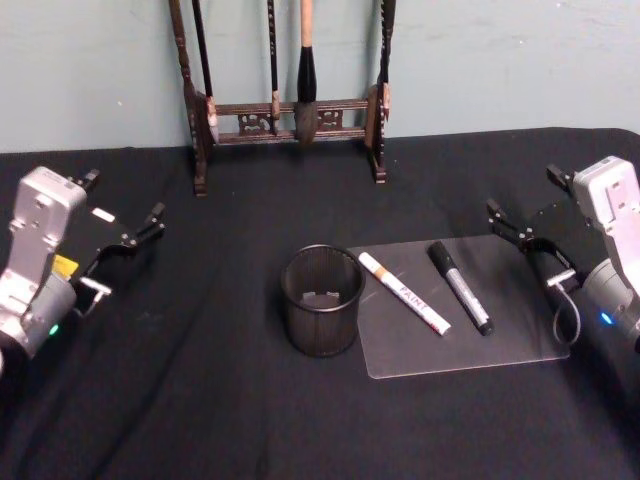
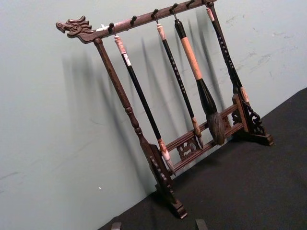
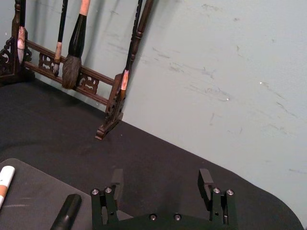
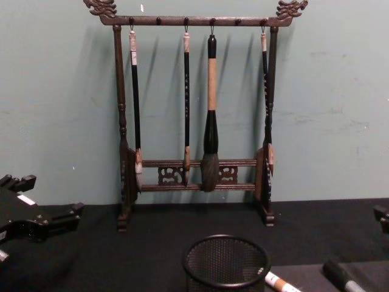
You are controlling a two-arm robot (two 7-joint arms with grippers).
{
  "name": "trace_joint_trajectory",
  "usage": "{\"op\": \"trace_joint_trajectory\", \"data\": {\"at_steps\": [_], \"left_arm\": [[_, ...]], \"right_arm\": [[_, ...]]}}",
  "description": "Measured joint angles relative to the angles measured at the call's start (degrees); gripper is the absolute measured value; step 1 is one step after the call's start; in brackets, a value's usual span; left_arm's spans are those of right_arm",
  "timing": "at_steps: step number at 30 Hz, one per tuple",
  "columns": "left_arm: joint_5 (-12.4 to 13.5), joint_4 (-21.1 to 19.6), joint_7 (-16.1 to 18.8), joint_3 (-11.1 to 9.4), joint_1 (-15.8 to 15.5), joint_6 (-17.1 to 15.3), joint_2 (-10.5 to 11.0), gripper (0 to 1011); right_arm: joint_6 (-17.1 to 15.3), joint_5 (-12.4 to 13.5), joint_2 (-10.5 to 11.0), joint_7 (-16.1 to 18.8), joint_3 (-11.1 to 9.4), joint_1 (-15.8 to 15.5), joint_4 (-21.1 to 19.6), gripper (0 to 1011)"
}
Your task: Pick up the water-based marker from the table and place it into the pen holder.
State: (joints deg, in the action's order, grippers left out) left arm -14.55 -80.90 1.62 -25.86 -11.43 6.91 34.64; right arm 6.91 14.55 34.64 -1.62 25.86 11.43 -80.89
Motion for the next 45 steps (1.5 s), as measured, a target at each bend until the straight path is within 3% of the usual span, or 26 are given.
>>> {"op": "trace_joint_trajectory", "data": {"at_steps": [45], "left_arm": [[0.0,0.0,0.0,0.0,0.0,0.0,0.0,1001]], "right_arm": [[0.0,0.0,0.0,0.0,0.0,0.0,0.0,1002]]}}
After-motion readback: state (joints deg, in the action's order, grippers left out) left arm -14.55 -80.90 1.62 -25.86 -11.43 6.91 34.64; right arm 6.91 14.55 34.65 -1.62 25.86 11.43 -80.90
